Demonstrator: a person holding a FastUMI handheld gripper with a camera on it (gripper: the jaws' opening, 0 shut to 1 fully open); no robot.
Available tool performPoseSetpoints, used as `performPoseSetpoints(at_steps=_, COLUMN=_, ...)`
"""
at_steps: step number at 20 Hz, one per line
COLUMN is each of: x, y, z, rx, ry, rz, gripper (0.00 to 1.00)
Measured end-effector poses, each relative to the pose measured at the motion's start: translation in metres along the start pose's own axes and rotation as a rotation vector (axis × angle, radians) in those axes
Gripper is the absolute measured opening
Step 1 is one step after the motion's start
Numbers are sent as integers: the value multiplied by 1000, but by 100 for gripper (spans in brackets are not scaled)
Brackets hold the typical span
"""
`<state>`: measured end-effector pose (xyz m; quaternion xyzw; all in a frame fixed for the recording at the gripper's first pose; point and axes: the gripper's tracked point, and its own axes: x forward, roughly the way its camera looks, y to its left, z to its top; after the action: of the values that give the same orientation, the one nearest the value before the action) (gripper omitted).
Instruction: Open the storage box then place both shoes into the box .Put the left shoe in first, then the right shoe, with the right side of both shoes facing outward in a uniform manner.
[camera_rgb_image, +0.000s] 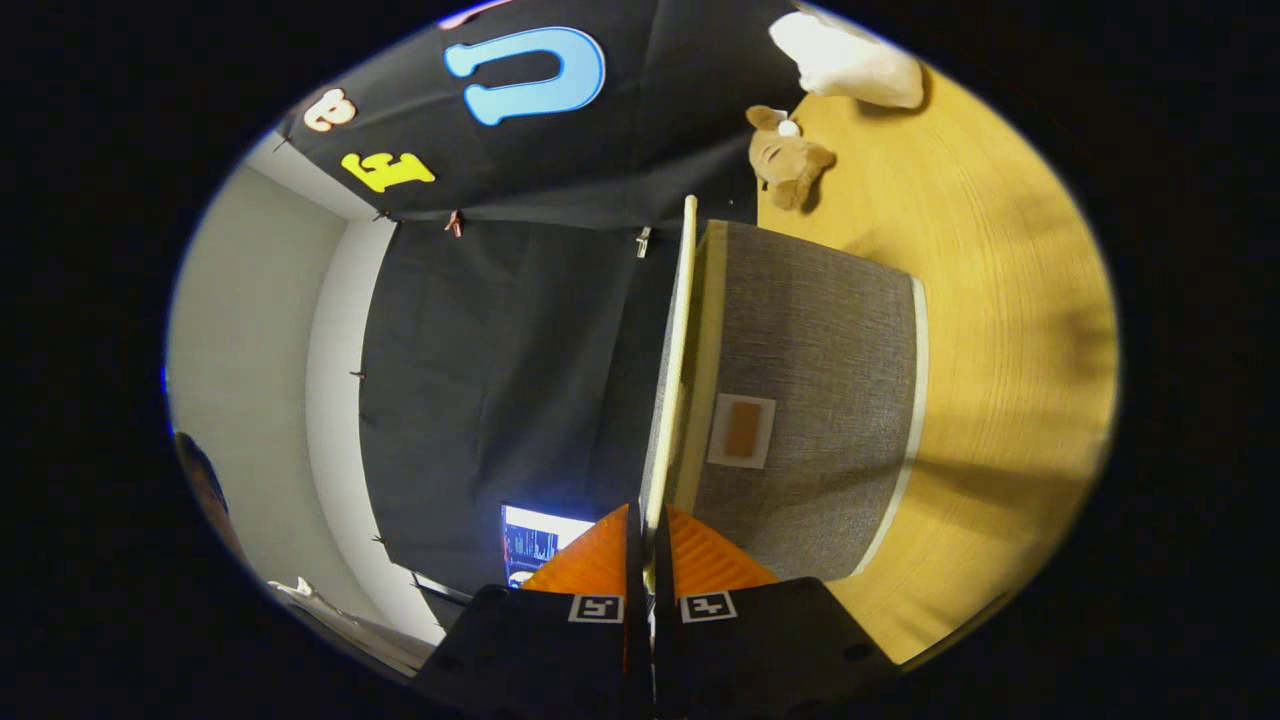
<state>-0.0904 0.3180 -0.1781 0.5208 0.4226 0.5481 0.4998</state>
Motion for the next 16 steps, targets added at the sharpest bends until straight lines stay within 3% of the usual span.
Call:
performPoseSetpoints(at_steps=7, x=32, y=70, z=16, rx=-106, ry=-38, rz=12, gripper=8)
performPoseSetpoints(at_steps=16, x=129, y=139, z=11, rx=-280, ry=21, rz=33, gripper=8)
